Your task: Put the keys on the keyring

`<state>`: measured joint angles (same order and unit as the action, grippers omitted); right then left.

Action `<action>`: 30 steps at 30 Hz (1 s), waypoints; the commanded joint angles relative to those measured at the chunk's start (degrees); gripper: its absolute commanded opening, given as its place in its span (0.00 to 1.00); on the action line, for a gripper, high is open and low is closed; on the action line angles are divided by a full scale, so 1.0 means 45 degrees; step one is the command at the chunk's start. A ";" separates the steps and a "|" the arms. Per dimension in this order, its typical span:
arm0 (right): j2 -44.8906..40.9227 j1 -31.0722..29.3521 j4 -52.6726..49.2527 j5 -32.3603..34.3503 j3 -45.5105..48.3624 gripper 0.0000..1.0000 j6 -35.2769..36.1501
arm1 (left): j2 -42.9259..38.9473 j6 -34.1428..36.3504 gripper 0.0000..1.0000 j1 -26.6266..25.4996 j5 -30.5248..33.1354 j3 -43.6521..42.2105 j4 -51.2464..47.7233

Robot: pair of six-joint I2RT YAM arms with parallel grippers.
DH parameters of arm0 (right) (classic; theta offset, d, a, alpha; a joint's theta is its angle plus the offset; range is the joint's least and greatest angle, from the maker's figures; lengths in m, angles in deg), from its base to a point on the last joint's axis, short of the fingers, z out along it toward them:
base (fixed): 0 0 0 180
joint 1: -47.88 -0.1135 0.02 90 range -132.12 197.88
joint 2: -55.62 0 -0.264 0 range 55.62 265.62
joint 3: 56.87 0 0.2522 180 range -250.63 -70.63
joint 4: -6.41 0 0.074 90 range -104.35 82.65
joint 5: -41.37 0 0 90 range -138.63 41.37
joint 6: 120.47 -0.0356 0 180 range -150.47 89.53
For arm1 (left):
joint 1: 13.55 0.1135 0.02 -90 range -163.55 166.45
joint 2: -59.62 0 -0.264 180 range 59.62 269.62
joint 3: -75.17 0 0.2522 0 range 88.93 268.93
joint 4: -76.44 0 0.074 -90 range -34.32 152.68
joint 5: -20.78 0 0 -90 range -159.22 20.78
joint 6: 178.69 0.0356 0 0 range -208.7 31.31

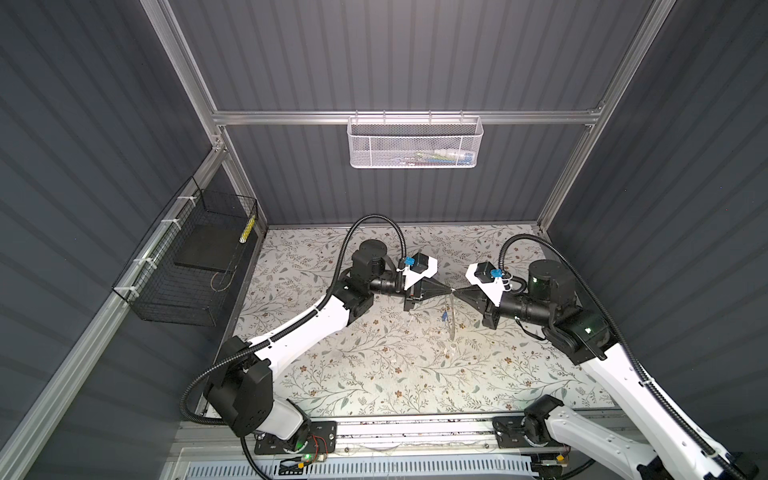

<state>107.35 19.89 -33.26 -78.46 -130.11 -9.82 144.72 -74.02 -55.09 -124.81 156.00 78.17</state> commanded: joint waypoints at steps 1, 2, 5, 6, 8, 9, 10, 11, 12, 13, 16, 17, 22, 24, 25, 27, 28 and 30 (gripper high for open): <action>-0.0113 0.0092 -0.0318 0.0022 -0.0046 0.00 0.0190 | -0.0343 0.1432 0.29 0.0051 0.0247 0.1020 -0.1772; -0.0062 0.0087 -0.0630 0.0146 -0.0180 0.00 0.0233 | -0.0356 0.2076 0.30 0.0033 0.0434 0.1325 -0.2648; 0.0201 0.0089 -0.1722 0.0280 -0.0644 0.00 0.0395 | -0.0273 0.3901 0.31 0.0048 0.0951 0.2334 -0.5026; 0.0278 0.0108 -0.2038 0.0298 -0.0780 0.00 0.0480 | -0.0234 0.4344 0.32 0.0032 0.1068 0.2573 -0.5551; 0.0462 0.0111 -0.2667 0.0369 -0.1093 0.00 0.0513 | -0.0155 0.5151 0.32 0.0025 0.1324 0.2983 -0.6567; 0.0524 0.0109 -0.2882 0.0413 -0.1215 0.00 0.0526 | -0.0126 0.5425 0.32 -0.0013 0.1475 0.2987 -0.6874; 0.0583 0.0119 -0.3123 0.0454 -0.1352 0.00 0.0514 | -0.0083 0.5808 0.32 -0.0064 0.1628 0.3567 -0.7309; 0.0641 0.0106 -0.3334 0.0479 -0.1470 0.00 0.0535 | -0.0041 0.6122 0.32 -0.0164 0.1816 0.3724 -0.7685; 0.0687 0.0106 -0.3497 0.0494 -0.1557 0.00 0.0541 | -0.0010 0.6340 0.32 -0.0261 0.2000 0.3835 -0.7915; 0.0730 0.0106 -0.3656 0.0495 -0.1639 0.00 0.0518 | 0.0043 0.6594 0.32 -0.0398 0.2184 0.3968 -0.8219; 0.0791 0.0121 -0.3865 0.0465 -0.1797 0.00 0.0462 | 0.0208 0.7186 0.32 -0.0779 0.2685 0.4234 -0.8838; 0.0808 0.0121 -0.3899 0.0403 -0.1805 0.00 0.0442 | 0.0244 0.7293 0.32 -0.0890 0.2827 0.4237 -0.8909; 0.0903 0.0107 -0.3995 0.0116 -0.1867 0.00 0.0297 | 0.0328 0.7444 0.32 -0.1178 0.3204 0.4139 -0.8865; 0.0983 0.0109 -0.4070 0.0048 -0.1911 0.00 0.0276 | 0.0357 0.7510 0.32 -0.1319 0.3397 0.4163 -0.8874; 0.1015 0.0106 -0.4091 0.0008 -0.1920 0.00 0.0271 | 0.0366 0.7556 0.32 -0.1364 0.3471 0.4159 -0.8900; 0.1059 0.0106 -0.4124 -0.0022 -0.1957 0.00 0.0271 | 0.0425 0.7691 0.32 -0.1479 0.3734 0.4158 -0.8980; 0.1064 0.0107 -0.4123 -0.0068 -0.1942 0.00 0.0275 | 0.0443 0.7772 0.32 -0.1551 0.3902 0.4178 -0.9060; 0.1102 0.0106 -0.4122 -0.0091 -0.1974 0.00 0.0268 | 0.0512 0.7871 0.31 -0.1668 0.4150 0.4255 -0.9232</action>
<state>112.37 20.15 -51.47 -77.17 -137.08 -8.16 146.27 -40.58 -61.77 -108.48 173.44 39.11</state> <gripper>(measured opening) 0.049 0.315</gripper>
